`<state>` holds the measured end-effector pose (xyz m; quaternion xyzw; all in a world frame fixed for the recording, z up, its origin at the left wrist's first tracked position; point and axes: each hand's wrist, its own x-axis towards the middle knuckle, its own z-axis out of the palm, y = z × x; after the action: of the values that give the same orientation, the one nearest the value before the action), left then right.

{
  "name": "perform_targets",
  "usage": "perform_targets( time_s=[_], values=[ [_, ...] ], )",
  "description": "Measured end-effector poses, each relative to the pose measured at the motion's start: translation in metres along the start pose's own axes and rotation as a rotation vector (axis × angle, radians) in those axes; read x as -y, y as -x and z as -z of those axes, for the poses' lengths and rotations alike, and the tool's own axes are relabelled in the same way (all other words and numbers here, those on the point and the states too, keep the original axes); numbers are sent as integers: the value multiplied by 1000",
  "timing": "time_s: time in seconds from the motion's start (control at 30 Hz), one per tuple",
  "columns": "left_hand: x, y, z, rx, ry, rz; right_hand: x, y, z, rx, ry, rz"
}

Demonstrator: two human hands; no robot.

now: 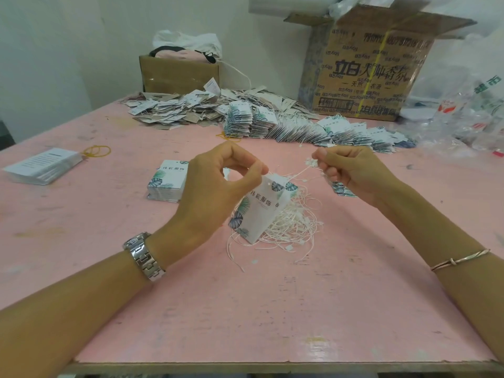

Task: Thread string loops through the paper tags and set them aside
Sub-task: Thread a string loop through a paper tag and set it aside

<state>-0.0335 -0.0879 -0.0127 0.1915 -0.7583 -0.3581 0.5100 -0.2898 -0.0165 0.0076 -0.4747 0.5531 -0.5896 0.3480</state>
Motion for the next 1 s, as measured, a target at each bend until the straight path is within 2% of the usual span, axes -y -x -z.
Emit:
perform_targets(
  time_s=[0.23, 0.33, 0.5, 0.7, 1.0],
  values=[
    [2, 0, -4, 115, 166, 91, 14, 8, -20, 252, -145, 25],
    [4, 1, -6, 143, 222, 122, 18, 14, -27, 321, -125, 40],
    [6, 1, -7, 162, 287, 128, 23, 19, -37, 274, -100, 40],
    [4, 1, -8, 107, 317, 137, 21, 22, -47, 215, -69, 78],
    [-3, 4, -6, 137, 212, 125, 19, 25, -54, 230, -61, 121]
  ],
)
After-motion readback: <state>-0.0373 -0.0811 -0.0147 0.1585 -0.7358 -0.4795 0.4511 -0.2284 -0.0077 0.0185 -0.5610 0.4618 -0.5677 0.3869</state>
